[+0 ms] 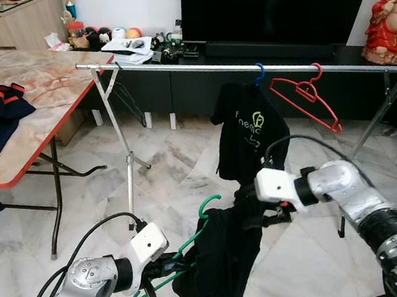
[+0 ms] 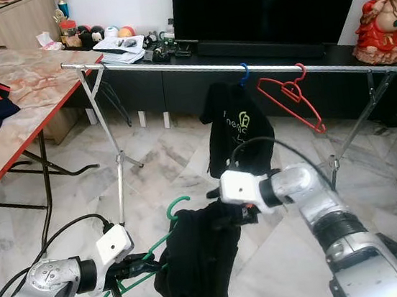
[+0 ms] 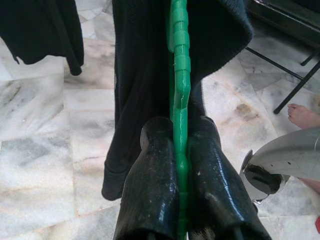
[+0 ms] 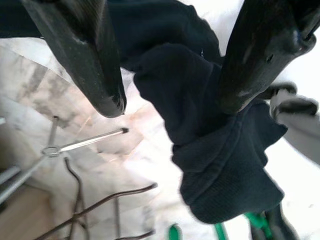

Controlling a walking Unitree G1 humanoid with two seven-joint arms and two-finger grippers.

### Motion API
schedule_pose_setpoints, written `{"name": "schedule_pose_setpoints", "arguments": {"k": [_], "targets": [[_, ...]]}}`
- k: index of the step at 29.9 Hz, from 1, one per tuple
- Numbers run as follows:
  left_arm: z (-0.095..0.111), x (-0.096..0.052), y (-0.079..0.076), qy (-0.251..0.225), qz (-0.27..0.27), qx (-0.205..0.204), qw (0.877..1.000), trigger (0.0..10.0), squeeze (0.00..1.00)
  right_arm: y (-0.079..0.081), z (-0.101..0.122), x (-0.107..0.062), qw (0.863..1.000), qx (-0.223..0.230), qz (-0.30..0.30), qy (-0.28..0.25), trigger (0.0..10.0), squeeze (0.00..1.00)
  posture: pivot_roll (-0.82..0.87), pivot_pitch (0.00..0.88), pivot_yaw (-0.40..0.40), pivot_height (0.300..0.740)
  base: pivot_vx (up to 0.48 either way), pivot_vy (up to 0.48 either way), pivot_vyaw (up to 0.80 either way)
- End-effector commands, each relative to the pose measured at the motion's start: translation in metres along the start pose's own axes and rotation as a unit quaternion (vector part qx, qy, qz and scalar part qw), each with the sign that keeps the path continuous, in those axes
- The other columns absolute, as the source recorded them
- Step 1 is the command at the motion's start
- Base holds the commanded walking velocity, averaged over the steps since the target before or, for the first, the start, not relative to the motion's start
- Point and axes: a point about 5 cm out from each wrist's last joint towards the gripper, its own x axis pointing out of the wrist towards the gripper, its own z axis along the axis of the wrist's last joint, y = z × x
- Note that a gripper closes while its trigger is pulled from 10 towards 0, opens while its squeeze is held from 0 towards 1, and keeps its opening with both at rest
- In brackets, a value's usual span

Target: Hang hanger

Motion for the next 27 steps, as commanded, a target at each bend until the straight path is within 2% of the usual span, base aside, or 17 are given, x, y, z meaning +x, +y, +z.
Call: {"name": "schedule_pose_setpoints", "arguments": {"k": [1,2,4,6,9,14,16,22,24,27], "targets": [[0.008,-0.001,0.005,-0.022,0.015,0.011,1.0,0.0,0.0,0.002,-0.005,-0.007,1.0,0.017,-0.015,-0.014,10.0,0.0,0.1,0.037,-0.07,0.74,0.0,0.0,0.0],[0.009,-0.001,0.007,-0.023,0.023,0.013,0.999,0.0,0.0,0.009,-0.011,-0.008,0.998,0.037,-0.028,-0.031,10.0,0.0,0.1,0.037,-0.07,0.74,0.0,0.0,0.0],[0.009,-0.001,0.008,-0.024,0.027,0.014,0.999,0.0,0.0,0.011,-0.012,-0.009,0.997,0.047,-0.035,-0.041,10.0,0.0,0.1,0.038,-0.067,0.74,0.0,0.0,0.0],[0.009,-0.001,0.011,-0.026,0.037,0.013,0.999,0.0,0.0,0.016,-0.015,-0.01,0.993,0.081,-0.055,-0.073,10.0,0.0,0.09,0.037,-0.067,0.74,0.0,0.0,0.0],[0.011,-0.001,0.013,-0.034,0.045,0.01,0.998,0.0,0.0,0.027,-0.022,-0.009,0.988,0.113,-0.06,-0.091,10.0,0.0,0.09,0.038,-0.066,0.74,0.0,0.0,0.0],[0.016,0.0,0.017,-0.04,0.053,0.009,0.998,0.0,0.0,0.06,-0.038,0.002,0.981,0.17,-0.029,-0.093,10.0,0.0,0.09,0.033,-0.064,0.74,0.0,0.0,0.0],[0.019,0.001,0.019,-0.045,0.054,0.009,0.997,0.0,0.0,0.075,-0.049,0.007,0.974,0.209,-0.019,-0.084,10.0,0.0,0.09,0.029,-0.063,0.74,0.0,0.0,0.0],[0.029,0.002,0.022,-0.052,0.051,0.011,0.997,0.0,0.0,0.086,-0.061,0.018,0.962,0.26,-0.033,-0.078,10.0,0.0,0.1,0.015,-0.06,0.74,0.0,0.0,0.0],[0.032,0.002,0.022,-0.054,0.043,0.011,0.998,0.0,0.0,0.082,-0.062,0.022,0.957,0.272,-0.056,-0.079,10.0,0.0,0.1,0.012,-0.059,0.74,0.0,0.0,0.0],[0.034,0.002,0.02,-0.052,0.03,0.015,0.998,0.0,0.0,0.08,-0.058,0.025,0.952,0.286,-0.056,-0.093,10.0,0.0,0.11,0.007,-0.058,0.74,0.0,0.0,0.0]]}}
